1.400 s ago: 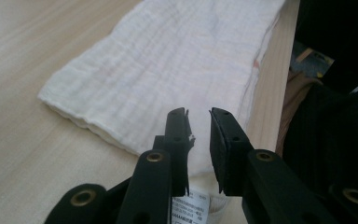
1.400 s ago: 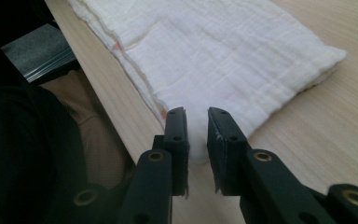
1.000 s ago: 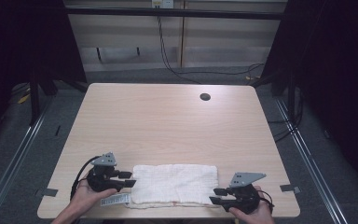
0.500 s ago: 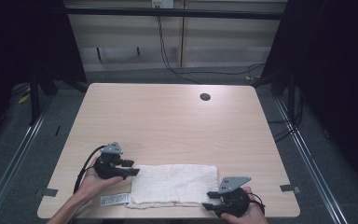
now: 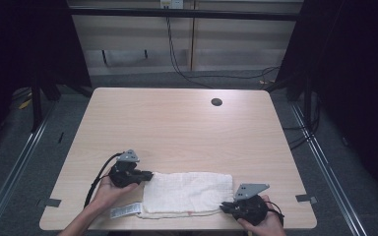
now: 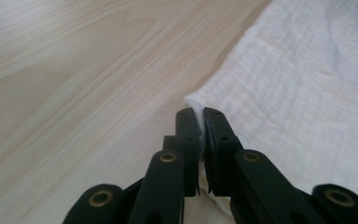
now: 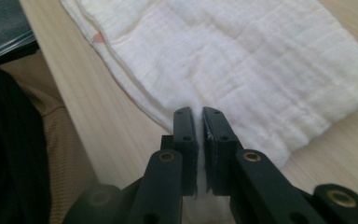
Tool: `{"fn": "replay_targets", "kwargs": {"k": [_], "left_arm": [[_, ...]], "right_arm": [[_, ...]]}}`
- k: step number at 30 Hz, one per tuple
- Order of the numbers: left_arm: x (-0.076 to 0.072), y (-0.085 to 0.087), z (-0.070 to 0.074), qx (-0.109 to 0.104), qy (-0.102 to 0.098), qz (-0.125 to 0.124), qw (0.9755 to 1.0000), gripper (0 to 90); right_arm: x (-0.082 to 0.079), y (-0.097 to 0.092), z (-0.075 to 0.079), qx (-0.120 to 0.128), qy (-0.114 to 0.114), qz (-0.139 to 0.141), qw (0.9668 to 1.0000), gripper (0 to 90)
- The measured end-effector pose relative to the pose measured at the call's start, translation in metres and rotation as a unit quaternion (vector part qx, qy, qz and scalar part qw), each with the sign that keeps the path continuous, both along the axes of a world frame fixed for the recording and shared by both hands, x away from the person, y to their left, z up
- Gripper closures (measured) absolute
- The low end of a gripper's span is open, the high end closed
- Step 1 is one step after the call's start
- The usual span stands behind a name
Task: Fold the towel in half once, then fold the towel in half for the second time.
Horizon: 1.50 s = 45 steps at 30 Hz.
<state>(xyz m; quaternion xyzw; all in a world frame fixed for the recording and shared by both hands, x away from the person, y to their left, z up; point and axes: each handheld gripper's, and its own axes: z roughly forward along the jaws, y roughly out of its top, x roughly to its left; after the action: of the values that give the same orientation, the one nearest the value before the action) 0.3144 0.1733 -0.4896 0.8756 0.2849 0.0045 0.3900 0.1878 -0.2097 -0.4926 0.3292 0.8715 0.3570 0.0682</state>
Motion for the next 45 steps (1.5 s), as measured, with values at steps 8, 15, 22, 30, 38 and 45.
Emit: {"fn": "replay_targets", "kwargs": {"k": [8,15,22,30,38,45], "left_arm": [[0.000,-0.012,-0.004,-0.004,0.007,-0.006,0.9999,76.8],[0.006,0.003,0.002,-0.043,0.018,0.018,0.9988,55.2],[0.005,0.007,0.004,-0.045,0.014,0.028,0.9985,41.1],[0.007,0.009,0.008,-0.046,-0.003,0.042,0.9981,34.4],[0.009,0.013,0.010,-0.062,-0.015,0.054,0.9965,31.5],[0.010,0.016,0.008,-0.067,-0.007,0.047,0.9966,30.9]], "right_arm": [[-0.005,-0.022,0.002,0.006,0.011,-0.022,0.9997,69.4],[-0.011,-0.006,0.018,0.049,-0.008,-0.024,0.9985,55.2],[-0.005,0.032,0.018,0.065,0.012,0.013,0.9977,50.6],[0.008,0.071,0.019,0.077,0.011,0.042,0.9961,46.1],[0.011,0.101,0.019,0.076,0.017,0.068,0.9946,48.3],[0.022,0.137,0.020,0.071,0.023,0.109,0.9912,48.7]]}}
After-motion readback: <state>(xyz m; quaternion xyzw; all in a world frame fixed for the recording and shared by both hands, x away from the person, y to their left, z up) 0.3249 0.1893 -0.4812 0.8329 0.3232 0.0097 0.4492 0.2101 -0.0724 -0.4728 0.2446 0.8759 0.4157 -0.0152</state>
